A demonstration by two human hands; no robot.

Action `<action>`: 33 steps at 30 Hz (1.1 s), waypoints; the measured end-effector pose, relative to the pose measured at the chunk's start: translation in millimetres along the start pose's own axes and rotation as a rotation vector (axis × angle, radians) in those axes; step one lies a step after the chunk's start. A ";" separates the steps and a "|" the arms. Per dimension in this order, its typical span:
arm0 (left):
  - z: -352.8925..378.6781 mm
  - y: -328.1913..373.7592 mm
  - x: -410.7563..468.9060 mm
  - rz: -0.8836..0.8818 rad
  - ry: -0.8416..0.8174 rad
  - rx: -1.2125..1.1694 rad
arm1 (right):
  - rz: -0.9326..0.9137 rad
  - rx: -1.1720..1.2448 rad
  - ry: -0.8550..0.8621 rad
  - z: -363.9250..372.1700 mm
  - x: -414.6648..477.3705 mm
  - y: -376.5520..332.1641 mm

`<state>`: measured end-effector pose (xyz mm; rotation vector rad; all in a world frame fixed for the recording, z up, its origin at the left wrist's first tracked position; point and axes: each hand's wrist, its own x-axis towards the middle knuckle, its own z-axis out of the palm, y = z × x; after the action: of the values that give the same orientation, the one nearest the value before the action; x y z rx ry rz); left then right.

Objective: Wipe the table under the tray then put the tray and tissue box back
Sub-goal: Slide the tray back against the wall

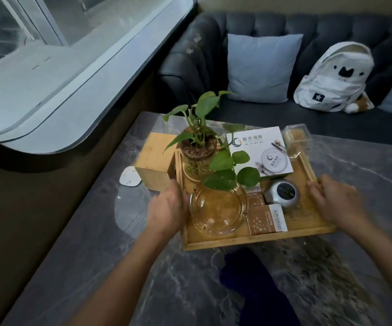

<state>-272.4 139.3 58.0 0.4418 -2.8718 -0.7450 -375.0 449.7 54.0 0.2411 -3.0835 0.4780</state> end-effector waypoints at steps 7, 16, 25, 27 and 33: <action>-60.9 -27.2 -66.4 -0.121 0.116 -0.007 | -0.228 -0.017 0.014 -21.9 -19.1 -56.9; -93.6 -95.5 -179.2 -0.454 0.198 -0.007 | -0.548 0.053 -0.125 19.6 -54.6 -152.3; -63.8 -145.7 -255.7 -0.811 0.268 -0.095 | -0.841 -0.141 -0.258 96.4 -65.2 -223.2; -52.6 -151.9 -263.2 -0.886 0.267 -0.117 | -0.875 -0.167 -0.302 114.1 -64.7 -232.7; -25.4 -161.2 -272.4 -1.032 0.251 -0.167 | -0.916 -0.271 -0.355 151.0 -61.3 -250.5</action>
<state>30.4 79.4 -16.7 1.8696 -2.1724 -0.9230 -274.1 177.5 -16.9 1.7430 -2.8162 -0.0337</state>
